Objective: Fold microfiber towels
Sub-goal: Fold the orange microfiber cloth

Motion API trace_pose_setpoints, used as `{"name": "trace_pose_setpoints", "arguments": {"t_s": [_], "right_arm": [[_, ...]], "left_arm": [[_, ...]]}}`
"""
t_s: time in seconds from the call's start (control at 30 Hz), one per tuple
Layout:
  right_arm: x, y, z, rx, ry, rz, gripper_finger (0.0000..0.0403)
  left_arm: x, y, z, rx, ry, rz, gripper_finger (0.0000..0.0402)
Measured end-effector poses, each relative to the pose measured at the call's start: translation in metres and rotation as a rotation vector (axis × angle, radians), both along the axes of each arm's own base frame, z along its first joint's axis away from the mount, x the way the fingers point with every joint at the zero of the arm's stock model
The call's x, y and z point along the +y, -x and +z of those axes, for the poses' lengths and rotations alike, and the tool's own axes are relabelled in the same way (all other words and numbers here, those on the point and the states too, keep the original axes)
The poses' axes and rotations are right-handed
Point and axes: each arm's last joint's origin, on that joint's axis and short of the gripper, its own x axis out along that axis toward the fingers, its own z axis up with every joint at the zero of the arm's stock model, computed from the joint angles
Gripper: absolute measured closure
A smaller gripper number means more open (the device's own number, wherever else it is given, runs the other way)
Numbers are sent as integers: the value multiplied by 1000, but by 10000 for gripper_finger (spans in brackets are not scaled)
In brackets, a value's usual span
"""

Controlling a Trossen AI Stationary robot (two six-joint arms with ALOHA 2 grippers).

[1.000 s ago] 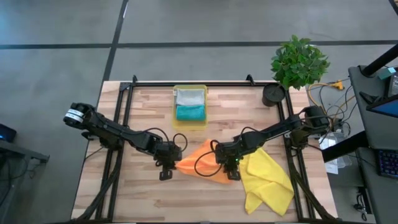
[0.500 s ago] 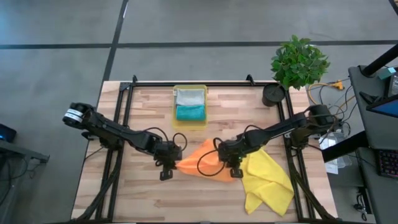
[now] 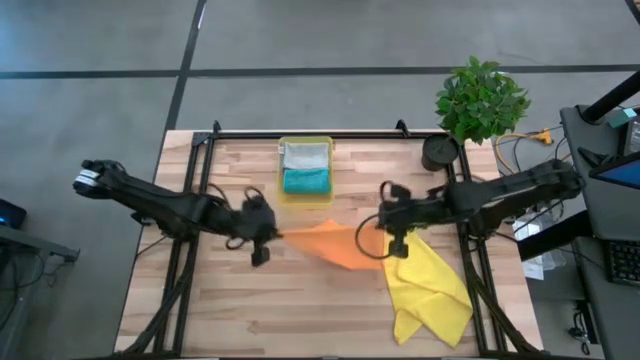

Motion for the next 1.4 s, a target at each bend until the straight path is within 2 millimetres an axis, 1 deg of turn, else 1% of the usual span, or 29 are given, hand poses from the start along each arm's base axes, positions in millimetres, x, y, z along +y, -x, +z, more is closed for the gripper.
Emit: {"name": "trace_pose_setpoints", "arguments": {"t_s": [0.17,0.23,0.33,0.43,0.53,0.6,0.67,0.73,0.8,0.87,0.93,0.97,1.03,1.1,1.2,1.3,1.4], "right_arm": [[-6,16,48,-100,49,-49,395],[-7,18,68,-141,70,-55,395],[-6,17,92,-172,123,-56,395],[-6,12,113,-202,166,-51,395],[-4,4,129,-230,190,-39,395],[-2,-3,134,-231,205,-23,395],[-1,-10,137,-216,216,-5,395],[3,-18,137,-181,191,67,395],[9,-27,135,-156,117,195,395],[17,-38,130,-126,20,330,395],[29,-48,124,-93,-72,438,395],[35,-52,120,-71,-92,479,395],[50,-58,112,-22,-76,547,395],[63,-61,105,20,-27,596,395],[78,-66,99,52,51,590,395],[84,-71,98,66,96,543,394],[85,-72,99,64,88,508,394]], "left_arm": [[13,32,36,-109,-59,112,401],[18,44,48,-140,-83,153,401],[22,57,68,-164,-105,189,401],[25,62,87,-170,-120,211,401],[23,58,99,-184,-115,210,401],[20,49,102,-187,-103,191,401],[16,36,101,-193,-90,174,401],[11,21,99,-218,-76,153,401],[5,2,98,-271,-92,102,401],[-2,-17,98,-341,-125,26,401],[-8,-39,98,-424,-116,-70,401],[-10,-49,98,-470,-91,-136,401],[-12,-70,95,-547,-29,-255,401],[-11,-91,87,-585,44,-318,401],[-11,-119,65,-525,144,-374,401],[-14,-141,46,-478,233,-473,401],[-20,-160,36,-475,286,-542,401]]}}
